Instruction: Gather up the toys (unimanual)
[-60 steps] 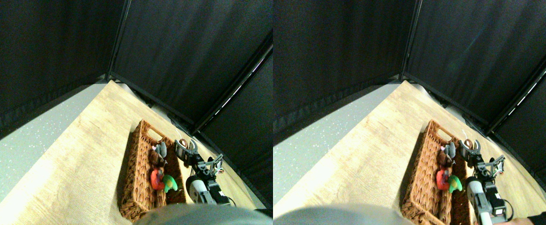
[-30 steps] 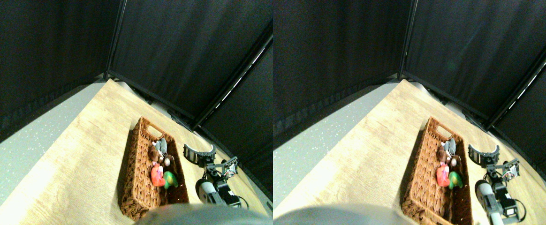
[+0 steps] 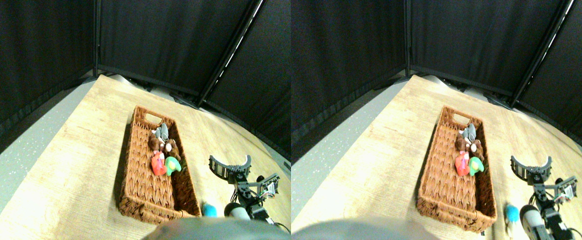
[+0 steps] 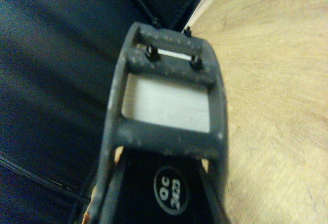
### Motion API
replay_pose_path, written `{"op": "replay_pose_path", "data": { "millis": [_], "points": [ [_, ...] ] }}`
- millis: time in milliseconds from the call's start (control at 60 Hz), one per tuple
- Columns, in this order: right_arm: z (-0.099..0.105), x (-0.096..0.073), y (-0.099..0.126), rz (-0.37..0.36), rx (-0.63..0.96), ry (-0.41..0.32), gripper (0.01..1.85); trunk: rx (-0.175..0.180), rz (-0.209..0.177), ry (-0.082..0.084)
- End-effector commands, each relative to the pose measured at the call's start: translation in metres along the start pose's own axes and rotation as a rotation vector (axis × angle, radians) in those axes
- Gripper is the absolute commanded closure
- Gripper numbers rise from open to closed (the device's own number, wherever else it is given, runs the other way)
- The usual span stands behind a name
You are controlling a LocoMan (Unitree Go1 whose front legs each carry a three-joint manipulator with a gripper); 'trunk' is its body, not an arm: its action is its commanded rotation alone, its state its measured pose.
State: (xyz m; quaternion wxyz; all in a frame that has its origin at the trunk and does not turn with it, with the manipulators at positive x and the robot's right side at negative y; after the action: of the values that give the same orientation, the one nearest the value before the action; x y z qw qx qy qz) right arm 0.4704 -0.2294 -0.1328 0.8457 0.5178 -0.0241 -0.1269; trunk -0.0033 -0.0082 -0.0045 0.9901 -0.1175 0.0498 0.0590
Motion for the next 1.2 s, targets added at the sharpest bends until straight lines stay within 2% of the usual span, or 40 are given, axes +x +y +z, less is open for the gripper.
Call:
{"op": "replay_pose_path", "data": {
  "millis": [17,83,133,217,333,400,567,600,733,850,983,1200],
  "points": [
    [0.003,-0.007,0.003,0.03,0.047,-0.015,0.97,-0.017,-0.005,0.025],
    [0.004,-0.011,-0.004,0.03,0.06,-0.012,0.95,-0.01,-0.012,0.028],
    [0.004,-0.018,-0.01,0.02,0.061,-0.017,0.87,-0.007,-0.015,0.032],
    [0.002,-0.025,-0.018,0.0,0.139,-0.009,0.87,-0.006,-0.017,0.035],
    [-0.003,-0.041,-0.026,-0.027,0.156,-0.003,0.86,0.0,-0.025,0.037],
    [-0.005,-0.046,-0.031,-0.032,0.17,-0.004,0.9,-0.001,-0.025,0.038],
    [-0.008,-0.054,-0.044,-0.073,0.21,0.003,0.85,-0.011,-0.022,0.038],
    [-0.009,-0.054,-0.049,-0.096,0.251,0.006,0.87,-0.013,-0.02,0.038],
    [-0.017,-0.063,-0.066,-0.174,0.255,0.016,0.86,-0.025,-0.008,0.038],
    [-0.023,-0.069,-0.077,-0.212,0.248,0.034,0.85,-0.031,0.0,0.041],
    [-0.028,-0.068,-0.087,-0.24,0.279,0.053,0.86,-0.035,0.004,0.043],
    [-0.032,-0.055,-0.106,-0.273,0.324,0.051,1.03,-0.04,0.01,0.043]
  ]
}}
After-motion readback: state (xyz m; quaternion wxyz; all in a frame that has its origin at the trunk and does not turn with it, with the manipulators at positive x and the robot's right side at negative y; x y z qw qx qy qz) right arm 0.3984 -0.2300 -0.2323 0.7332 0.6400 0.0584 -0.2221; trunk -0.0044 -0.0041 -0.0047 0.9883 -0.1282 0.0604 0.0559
